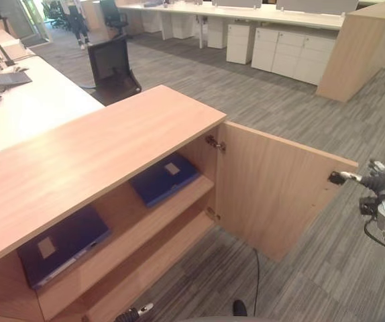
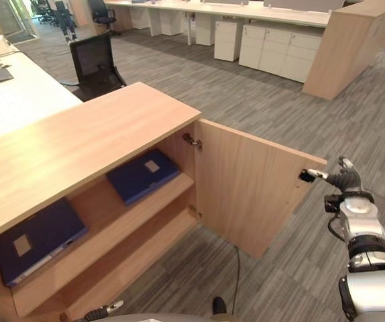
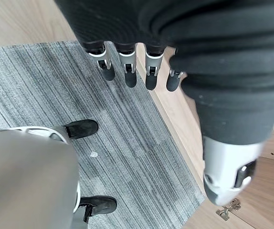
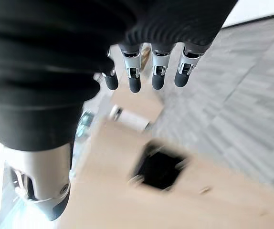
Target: Put the empty folder in the office cabinet
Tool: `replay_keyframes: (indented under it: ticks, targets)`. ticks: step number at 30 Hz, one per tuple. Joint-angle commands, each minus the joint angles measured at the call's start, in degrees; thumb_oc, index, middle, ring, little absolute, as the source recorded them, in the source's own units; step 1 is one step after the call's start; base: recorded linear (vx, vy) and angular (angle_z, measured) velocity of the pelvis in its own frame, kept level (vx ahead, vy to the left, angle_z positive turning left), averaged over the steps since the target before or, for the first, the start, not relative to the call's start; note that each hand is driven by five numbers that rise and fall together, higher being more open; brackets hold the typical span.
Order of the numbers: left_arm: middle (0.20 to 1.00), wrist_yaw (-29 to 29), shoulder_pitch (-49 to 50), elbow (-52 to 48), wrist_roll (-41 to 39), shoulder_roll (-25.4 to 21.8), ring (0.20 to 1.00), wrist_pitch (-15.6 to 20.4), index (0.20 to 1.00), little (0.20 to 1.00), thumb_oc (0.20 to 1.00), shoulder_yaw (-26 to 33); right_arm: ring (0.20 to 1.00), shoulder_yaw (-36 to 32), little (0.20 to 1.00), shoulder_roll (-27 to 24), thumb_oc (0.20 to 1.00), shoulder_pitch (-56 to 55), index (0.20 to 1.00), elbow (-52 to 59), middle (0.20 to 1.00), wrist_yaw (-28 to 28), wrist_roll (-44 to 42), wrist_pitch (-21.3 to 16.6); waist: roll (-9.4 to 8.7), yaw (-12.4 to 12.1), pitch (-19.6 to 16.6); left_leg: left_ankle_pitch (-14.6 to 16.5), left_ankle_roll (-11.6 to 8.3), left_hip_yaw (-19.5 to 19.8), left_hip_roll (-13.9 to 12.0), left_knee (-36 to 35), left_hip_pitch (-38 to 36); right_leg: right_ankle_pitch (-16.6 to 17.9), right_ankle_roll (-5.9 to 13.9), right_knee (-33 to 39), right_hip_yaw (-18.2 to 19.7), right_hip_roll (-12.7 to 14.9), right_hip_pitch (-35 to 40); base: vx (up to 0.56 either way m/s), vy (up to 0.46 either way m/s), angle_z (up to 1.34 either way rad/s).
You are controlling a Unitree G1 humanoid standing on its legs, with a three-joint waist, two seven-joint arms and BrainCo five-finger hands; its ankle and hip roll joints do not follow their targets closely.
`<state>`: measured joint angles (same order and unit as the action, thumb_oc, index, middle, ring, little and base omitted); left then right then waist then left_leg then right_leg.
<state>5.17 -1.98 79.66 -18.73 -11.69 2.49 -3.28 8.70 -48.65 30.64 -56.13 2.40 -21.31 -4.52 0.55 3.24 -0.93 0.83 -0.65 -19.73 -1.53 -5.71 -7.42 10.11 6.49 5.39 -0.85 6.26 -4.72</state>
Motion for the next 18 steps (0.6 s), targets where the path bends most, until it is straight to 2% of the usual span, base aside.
replay_keyframes:
  ticks: [1,5,9,11,14,16,17,18]
  targets:
    - [1.0,0.45,-1.25,2.03,1.01,-2.19,1.0,0.71,1.0,1.0,1.0,-1.81,1.0,4.19,1.0,-1.38,1.0,9.43,1.0,-4.4,1.0,-1.91,-2.34,-2.51,-1.94,-1.63,-0.11,4.43,-0.1,5.02,-0.88,0.94,0.26,-4.91,3.09,-0.39,-1.52,1.13,1.24,0.0,0.0,0.0]
    - [1.0,0.28,-1.32,1.99,0.75,-1.99,1.0,0.67,1.0,1.0,1.0,-2.42,1.0,6.04,1.0,-0.37,1.0,11.14,1.0,-3.83,1.0,-2.78,-3.21,-2.53,-1.61,-1.87,-0.02,4.17,-0.21,5.33,-0.86,0.95,0.77,-4.99,2.98,-0.39,-1.85,1.24,1.18,0.0,-0.002,0.07]
    - [1.0,0.36,-1.13,1.97,0.72,-1.71,1.0,0.51,1.0,1.0,1.0,-2.93,1.0,8.48,1.0,2.18,1.0,11.14,1.0,-0.8,1.0,-5.95,-6.45,-2.29,-1.36,-2.18,-0.11,3.96,-0.31,5.82,-0.89,0.84,0.79,-5.19,2.77,-0.39,-2.29,1.27,1.6,0.01,-0.003,0.04]
    - [1.0,1.25,-0.78,2.06,1.57,-1.35,1.0,0.14,1.0,1.0,1.0,-3.92,1.0,10.68,1.0,4.64,1.0,9.94,1.0,1.06,1.0,-10.35,-10.76,-0.65,-1.42,-2.48,-0.15,3.8,-0.41,6.14,-0.95,0.82,0.83,-5.33,2.61,-0.39,-2.63,1.21,1.95,0.0,0.0,0.0]
    - [1.0,2.04,-0.46,1.59,1.64,-0.99,1.0,-0.13,1.0,1.0,1.0,-4.55,1.0,12.41,1.0,6.52,1.0,8.91,1.0,1.78,1.0,-13.14,-13.2,0.55,-1.42,-2.76,-0.16,3.68,-0.48,6.21,-1.06,0.83,0.82,-5.41,2.53,-0.39,-2.9,1.2,2.12,0.0,0.0,0.0]
    - [1.0,2.6,-0.42,1.16,1.71,-0.64,1.0,-0.35,1.0,1.0,1.0,-5.01,1.0,14.54,1.0,8.54,1.0,7.73,1.0,2.89,1.0,-15.53,-14.3,1.92,-1.4,-2.94,-0.07,3.58,-0.51,6.24,-1.11,0.83,0.8,-5.44,2.42,-0.39,-3.04,1.15,2.21,0.0,0.0,0.0]
    - [1.0,3.22,-0.26,0.66,2.15,-0.47,1.0,-0.54,1.0,1.0,1.0,-5.24,1.0,18.01,1.0,9.53,1.0,6.25,1.0,6.19,1.0,-18.55,-12.99,3.87,-1.48,-2.96,0.04,3.51,-0.6,6.2,-1.19,0.91,0.86,-5.51,2.31,-0.39,-3.14,1.14,2.28,0.0,0.0,0.0]
    - [1.0,3.22,-0.24,0.65,2.16,-0.46,1.0,-0.54,1.0,1.0,1.0,-5.24,1.0,18.02,1.0,9.52,1.0,6.23,1.0,6.22,1.0,-18.55,-12.99,3.89,-1.46,-2.93,0.03,3.52,-0.6,6.23,-1.2,0.91,0.85,-5.52,2.31,-0.39,-3.17,1.14,2.31,-0.02,0.01,-0.05]
